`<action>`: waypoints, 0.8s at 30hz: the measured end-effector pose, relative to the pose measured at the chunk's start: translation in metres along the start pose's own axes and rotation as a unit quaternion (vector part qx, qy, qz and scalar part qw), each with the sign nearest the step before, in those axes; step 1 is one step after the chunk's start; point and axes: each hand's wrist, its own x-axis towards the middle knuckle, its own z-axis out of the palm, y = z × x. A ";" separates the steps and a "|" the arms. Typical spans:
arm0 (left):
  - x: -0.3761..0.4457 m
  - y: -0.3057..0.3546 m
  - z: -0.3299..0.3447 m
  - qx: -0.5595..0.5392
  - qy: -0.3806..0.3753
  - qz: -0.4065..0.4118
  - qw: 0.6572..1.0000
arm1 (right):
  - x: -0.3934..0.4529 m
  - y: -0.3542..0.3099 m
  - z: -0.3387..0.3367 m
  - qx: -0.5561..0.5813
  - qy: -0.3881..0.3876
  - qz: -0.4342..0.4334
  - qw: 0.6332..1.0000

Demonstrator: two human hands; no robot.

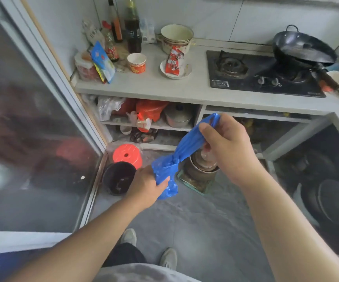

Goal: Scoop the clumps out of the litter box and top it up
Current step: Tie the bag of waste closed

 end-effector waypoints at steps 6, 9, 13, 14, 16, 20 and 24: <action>-0.010 -0.053 -0.015 -0.065 0.010 -0.063 0.996 | 0.020 0.022 0.062 -0.071 -0.117 0.011 0.990; -0.003 -0.083 -0.031 -0.093 -0.002 -0.097 0.991 | 0.041 0.033 0.100 -0.110 -0.147 0.022 0.983; 0.015 -0.129 -0.073 -0.109 0.016 -0.151 0.982 | 0.077 0.052 0.154 -0.152 -0.165 0.065 0.972; 0.022 -0.141 -0.086 -0.124 0.030 -0.162 0.978 | 0.087 0.057 0.168 -0.166 -0.163 0.079 0.969; 0.036 -0.164 -0.112 -0.142 0.064 -0.179 0.972 | 0.103 0.065 0.198 -0.194 -0.172 0.103 0.960; 0.064 -0.200 -0.156 -0.157 0.093 -0.204 0.962 | 0.131 0.075 0.250 -0.238 -0.192 0.145 0.941; 0.085 -0.223 -0.182 -0.151 0.092 -0.205 0.963 | 0.154 0.087 0.284 -0.230 -0.191 0.173 0.938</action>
